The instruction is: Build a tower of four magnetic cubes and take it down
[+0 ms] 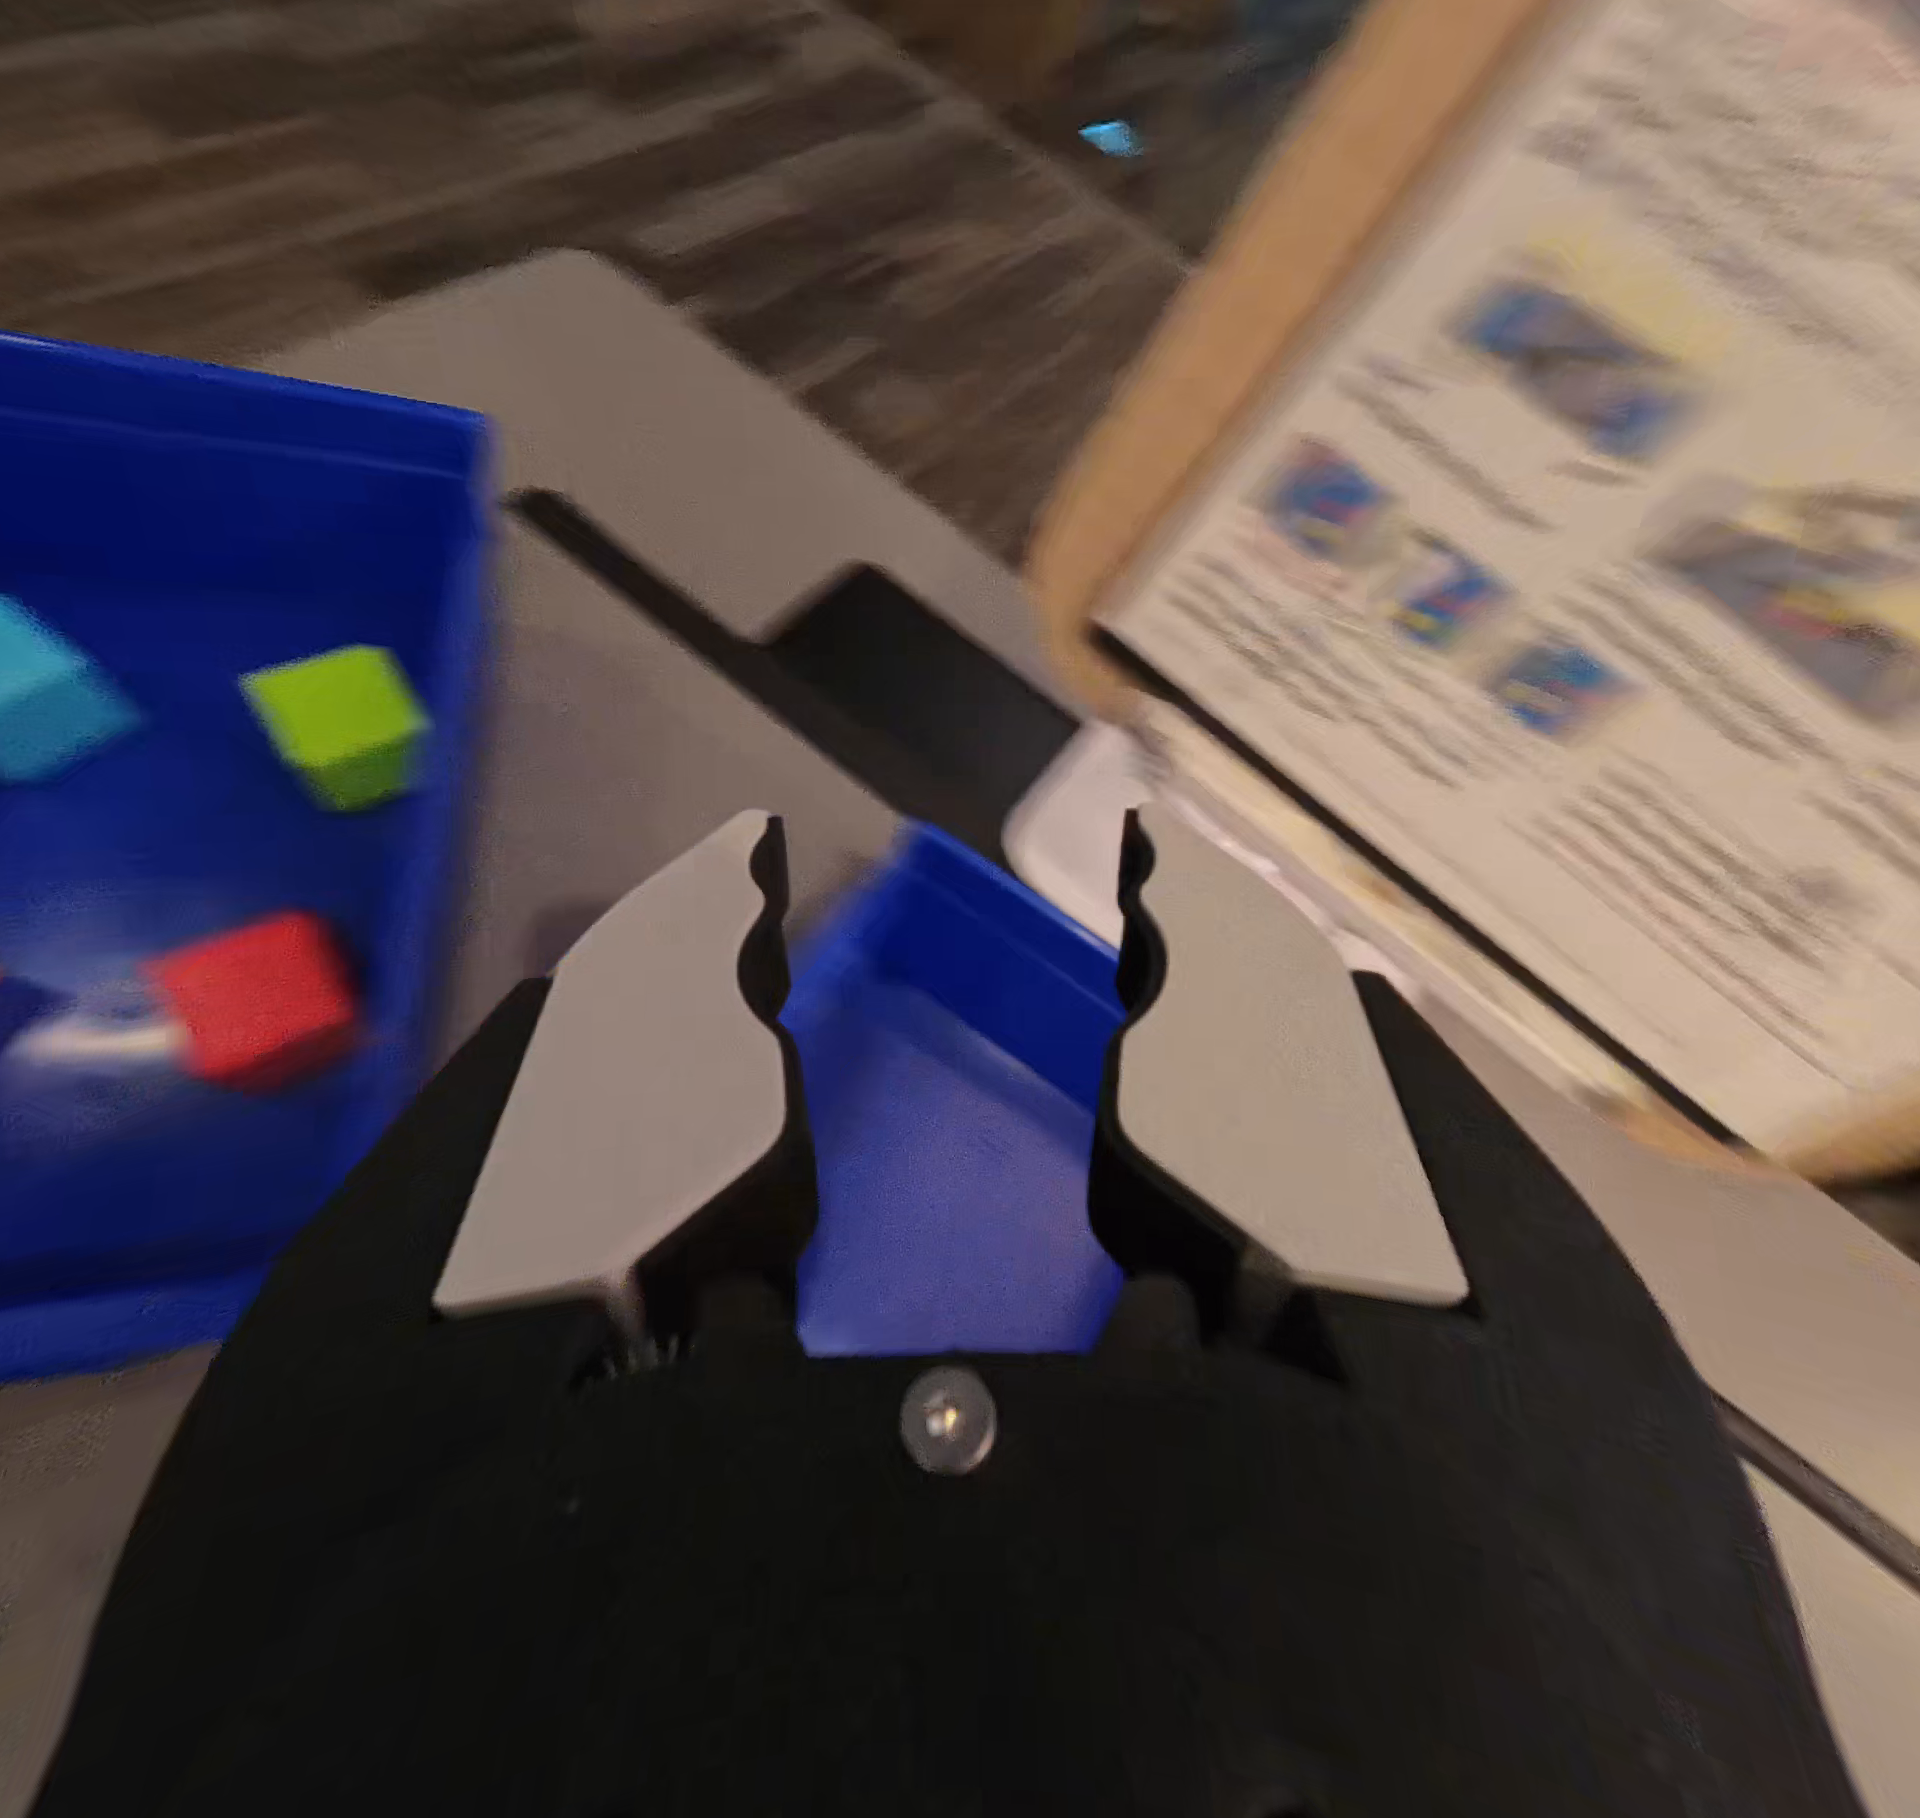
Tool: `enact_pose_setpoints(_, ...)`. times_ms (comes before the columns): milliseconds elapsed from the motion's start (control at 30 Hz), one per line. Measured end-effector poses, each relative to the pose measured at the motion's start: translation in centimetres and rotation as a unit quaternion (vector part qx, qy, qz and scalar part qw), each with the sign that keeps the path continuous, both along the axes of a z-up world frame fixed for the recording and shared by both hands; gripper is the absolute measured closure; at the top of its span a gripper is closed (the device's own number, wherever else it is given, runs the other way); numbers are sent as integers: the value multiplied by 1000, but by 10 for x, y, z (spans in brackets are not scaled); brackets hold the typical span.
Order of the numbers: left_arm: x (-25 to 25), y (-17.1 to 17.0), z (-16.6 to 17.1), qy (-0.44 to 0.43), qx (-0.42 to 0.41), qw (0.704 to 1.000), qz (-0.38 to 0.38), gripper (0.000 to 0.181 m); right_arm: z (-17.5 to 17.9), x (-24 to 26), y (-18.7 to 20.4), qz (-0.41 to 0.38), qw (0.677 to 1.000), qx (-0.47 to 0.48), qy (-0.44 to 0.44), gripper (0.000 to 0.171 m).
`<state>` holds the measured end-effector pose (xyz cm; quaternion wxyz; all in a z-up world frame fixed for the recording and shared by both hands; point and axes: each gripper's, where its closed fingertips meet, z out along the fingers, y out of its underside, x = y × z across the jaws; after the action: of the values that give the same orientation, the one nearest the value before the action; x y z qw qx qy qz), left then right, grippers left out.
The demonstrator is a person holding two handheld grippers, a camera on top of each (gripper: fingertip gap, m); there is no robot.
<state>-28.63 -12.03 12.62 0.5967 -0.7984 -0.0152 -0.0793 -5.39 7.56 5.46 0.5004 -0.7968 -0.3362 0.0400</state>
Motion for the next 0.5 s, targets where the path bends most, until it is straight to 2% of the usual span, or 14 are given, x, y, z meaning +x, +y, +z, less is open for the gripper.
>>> enact_pose_setpoints(67, 2, 1, 1, -1, 2, 1000, -1, 109, 0, 84, 5, -80, 997, -12, -13, 106)
enact_pose_setpoints(133, 6, 3, 1, -1, 1, 1000, -4, 109, -39, 155, -2, -148, 980, -129, -12, 97)
enact_pose_setpoints(200, 12, 6, 0, 2, -3, 1000, -9, 109, -86, 194, -18, -175, 953, -247, 8, 96)
enact_pose_setpoints(267, 17, 10, -4, 10, -13, 1000, -10, 109, -123, 203, -35, -160, 929, -332, 27, 98)
enact_pose_setpoints(333, 24, 15, -6, 23, -23, 999, -12, 108, -149, 207, -44, -150, 918, -367, 5, 112)
enact_pose_setpoints(400, 31, 19, -7, 33, -27, 999, -14, 108, -166, 206, -53, -125, 907, -401, -30, 156)
enact_pose_setpoints(500, 43, 24, -12, 56, -43, 997, -24, 109, -173, 212, -53, -118, 894, -430, -50, 161)
